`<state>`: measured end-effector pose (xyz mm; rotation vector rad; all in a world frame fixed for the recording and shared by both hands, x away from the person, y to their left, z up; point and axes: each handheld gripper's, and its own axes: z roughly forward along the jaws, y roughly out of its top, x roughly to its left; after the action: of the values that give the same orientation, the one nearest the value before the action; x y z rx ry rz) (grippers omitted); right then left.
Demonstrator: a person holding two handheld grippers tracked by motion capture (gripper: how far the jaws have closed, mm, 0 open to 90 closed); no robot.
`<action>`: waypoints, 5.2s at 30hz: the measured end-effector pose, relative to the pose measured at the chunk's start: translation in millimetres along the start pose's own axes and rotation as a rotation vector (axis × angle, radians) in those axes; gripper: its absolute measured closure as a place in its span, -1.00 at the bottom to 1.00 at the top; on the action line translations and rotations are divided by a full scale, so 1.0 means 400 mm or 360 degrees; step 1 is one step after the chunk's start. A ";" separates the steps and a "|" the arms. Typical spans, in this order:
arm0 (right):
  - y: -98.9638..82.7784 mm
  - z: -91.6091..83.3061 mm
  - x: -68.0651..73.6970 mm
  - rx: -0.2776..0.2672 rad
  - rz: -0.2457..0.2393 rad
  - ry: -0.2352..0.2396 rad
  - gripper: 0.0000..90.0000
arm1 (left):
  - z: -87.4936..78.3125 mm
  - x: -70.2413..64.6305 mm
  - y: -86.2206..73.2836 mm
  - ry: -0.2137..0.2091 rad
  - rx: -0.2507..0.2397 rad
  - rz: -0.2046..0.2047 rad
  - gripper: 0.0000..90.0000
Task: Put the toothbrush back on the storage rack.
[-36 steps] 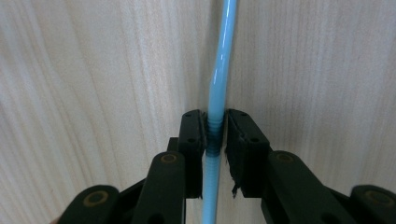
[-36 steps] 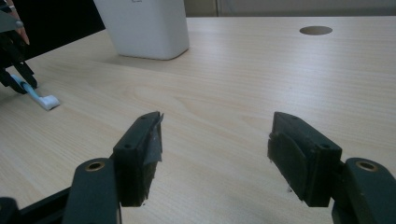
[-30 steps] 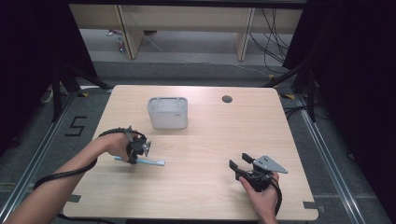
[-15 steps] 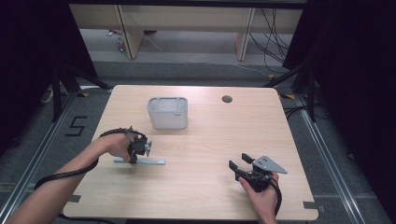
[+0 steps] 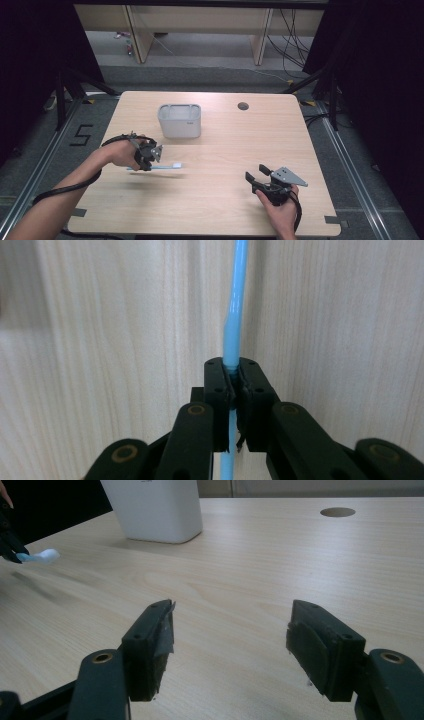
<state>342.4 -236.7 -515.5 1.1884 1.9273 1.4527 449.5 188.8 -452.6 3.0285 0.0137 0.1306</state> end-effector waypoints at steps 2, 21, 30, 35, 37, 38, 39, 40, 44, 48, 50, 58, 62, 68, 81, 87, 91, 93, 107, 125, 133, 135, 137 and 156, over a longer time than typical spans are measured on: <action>0.000 0.000 0.000 0.0001 0.0006 0.0006 -0.21 | -0.004 -0.003 -0.002 0.0000 -0.0024 -0.0016 0.86; 0.000 0.001 0.003 0.0010 0.0022 0.0013 -0.19 | -0.027 -0.013 -0.035 0.0102 -0.0201 -0.0114 0.86; 0.000 0.000 0.001 -0.0002 0.0003 -0.0004 -0.20 | -0.034 -0.019 -0.057 0.0156 -0.0340 -0.0192 0.86; -0.001 0.002 0.008 0.0002 0.0060 0.0009 -0.20 | -0.029 -0.026 -0.071 0.0180 -0.0437 -0.0273 0.86; -0.001 0.002 0.002 -0.0013 0.0005 0.0000 -0.20 | -0.035 -0.022 -0.074 0.0190 -0.0419 -0.0244 0.86; -0.001 0.002 0.002 -0.0013 0.0005 0.0000 -0.20 | -0.032 -0.026 -0.075 0.0198 -0.0472 -0.0292 0.86; -0.001 0.002 0.002 -0.0013 0.0009 -0.0001 -0.20 | -0.032 -0.026 -0.076 0.0210 -0.0486 -0.0304 0.86; 0.000 0.000 0.001 -0.0002 0.0002 -0.0003 -0.20 | -0.036 -0.024 -0.078 0.0207 -0.0468 -0.0290 0.86; 0.000 0.000 0.001 -0.0001 0.0004 -0.0004 -0.20 | -0.033 -0.028 -0.081 0.0227 -0.0512 -0.0335 0.86; 0.000 0.001 0.002 -0.0003 0.0007 -0.0001 -0.20 | -0.035 -0.027 -0.086 0.0242 -0.0529 -0.0351 0.86; 0.000 0.001 0.002 -0.0001 0.0005 -0.0002 -0.20 | -0.039 -0.024 -0.089 0.0253 -0.0521 -0.0334 0.86; -0.001 0.002 0.004 -0.0010 0.0016 0.0006 -0.20 | -0.043 -0.027 -0.093 0.0267 -0.0597 -0.0355 0.86; -0.001 0.000 0.010 0.0006 0.0068 0.0008 -0.20 | -0.050 -0.027 -0.091 0.0270 -0.0644 -0.0368 0.86; -0.001 0.000 0.010 0.0007 0.0069 0.0011 -0.20 | -0.058 -0.028 -0.087 0.0303 -0.0735 -0.0360 0.86; 0.000 -0.002 0.009 0.0023 0.0039 -0.0013 -0.20 | -0.062 -0.032 -0.083 0.0343 -0.0909 -0.0440 0.86; 0.001 0.000 0.005 0.0008 -0.0007 -0.0001 -0.20 | -0.071 -0.032 -0.088 0.0417 -0.0963 -0.0423 0.86; 0.001 0.000 0.008 0.0021 0.0032 0.0013 -0.20 | -0.068 -0.031 -0.090 0.0418 -0.1001 -0.0454 0.86; 0.001 0.000 0.008 0.0021 0.0033 0.0013 -0.20 | -0.066 -0.031 -0.091 0.0420 -0.1008 -0.0460 0.86; 0.000 0.004 0.005 -0.0004 -0.0011 0.0012 -0.20 | -0.053 -0.030 -0.097 0.0442 -0.1089 -0.0507 0.86; -0.001 0.004 0.006 0.0006 0.0017 0.0024 -0.20 | -0.059 -0.028 -0.100 0.0517 -0.1227 -0.0610 0.86; 0.000 0.004 0.005 -0.0002 -0.0002 0.0022 -0.20 | -0.062 -0.023 -0.103 0.0547 -0.1290 -0.0690 0.86; 0.000 0.004 0.005 -0.0001 -0.0003 0.0020 -0.20 | -0.062 -0.021 -0.104 0.0543 -0.1309 -0.0700 0.86; 0.000 0.004 0.005 -0.0002 -0.0002 0.0022 -0.20 | -0.064 -0.021 -0.105 0.0560 -0.1313 -0.0721 0.86; 0.000 0.001 0.006 0.0016 0.0016 0.0012 -0.20 | -0.066 -0.012 -0.105 0.0659 -0.1524 -0.0901 0.86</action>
<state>341.3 -234.4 -515.3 1.2001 1.9382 1.4563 442.3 233.3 -431.3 1.9113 0.6296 0.5248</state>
